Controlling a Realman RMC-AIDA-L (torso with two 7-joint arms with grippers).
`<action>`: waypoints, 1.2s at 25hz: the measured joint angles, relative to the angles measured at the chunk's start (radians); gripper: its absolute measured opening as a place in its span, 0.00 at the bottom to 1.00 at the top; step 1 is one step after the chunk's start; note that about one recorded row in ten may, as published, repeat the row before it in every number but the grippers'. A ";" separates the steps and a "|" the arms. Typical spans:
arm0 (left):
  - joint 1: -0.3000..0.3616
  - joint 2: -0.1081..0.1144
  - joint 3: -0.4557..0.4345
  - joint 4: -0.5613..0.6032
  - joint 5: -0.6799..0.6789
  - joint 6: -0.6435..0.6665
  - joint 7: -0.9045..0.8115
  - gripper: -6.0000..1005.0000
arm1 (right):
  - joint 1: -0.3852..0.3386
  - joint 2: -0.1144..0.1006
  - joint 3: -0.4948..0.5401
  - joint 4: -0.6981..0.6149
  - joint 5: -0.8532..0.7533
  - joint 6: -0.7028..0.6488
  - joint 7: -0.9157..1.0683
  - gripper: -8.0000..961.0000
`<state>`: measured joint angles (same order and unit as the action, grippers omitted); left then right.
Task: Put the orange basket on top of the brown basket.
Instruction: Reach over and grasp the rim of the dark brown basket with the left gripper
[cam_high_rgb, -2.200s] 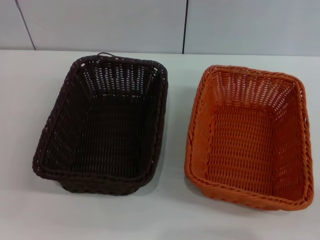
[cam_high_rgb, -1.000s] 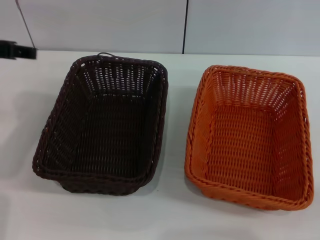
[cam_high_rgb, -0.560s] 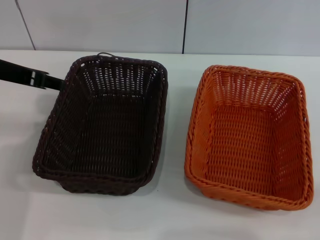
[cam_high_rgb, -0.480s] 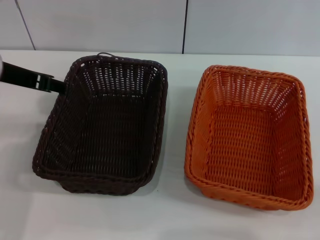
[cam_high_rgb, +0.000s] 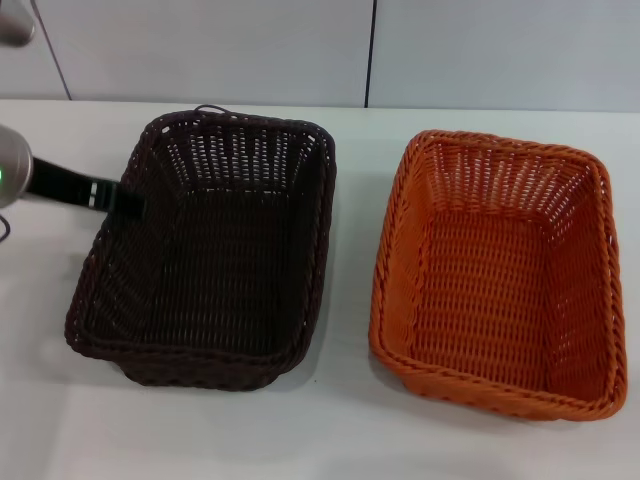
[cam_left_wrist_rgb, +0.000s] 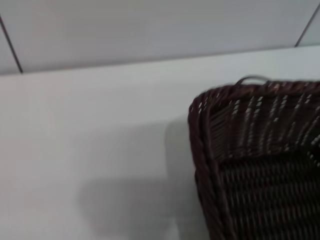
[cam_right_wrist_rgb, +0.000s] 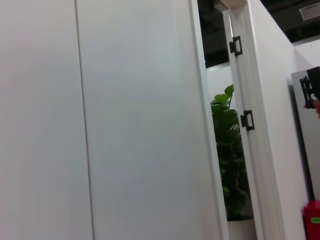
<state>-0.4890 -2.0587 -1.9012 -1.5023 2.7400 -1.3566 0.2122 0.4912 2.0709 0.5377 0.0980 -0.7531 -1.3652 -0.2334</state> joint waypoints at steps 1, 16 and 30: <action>0.000 0.000 0.001 0.014 0.000 0.009 0.000 0.80 | 0.000 0.000 -0.004 0.000 0.000 0.000 0.000 0.80; -0.020 0.002 0.007 0.144 0.001 0.062 -0.001 0.80 | 0.010 0.000 -0.022 0.000 0.000 0.000 0.000 0.81; -0.059 0.000 0.018 0.205 0.007 0.074 -0.011 0.44 | 0.014 -0.002 -0.022 -0.004 -0.011 0.000 0.006 0.80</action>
<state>-0.5480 -2.0587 -1.8833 -1.2976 2.7472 -1.2822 0.2017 0.5047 2.0692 0.5154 0.0938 -0.7645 -1.3652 -0.2270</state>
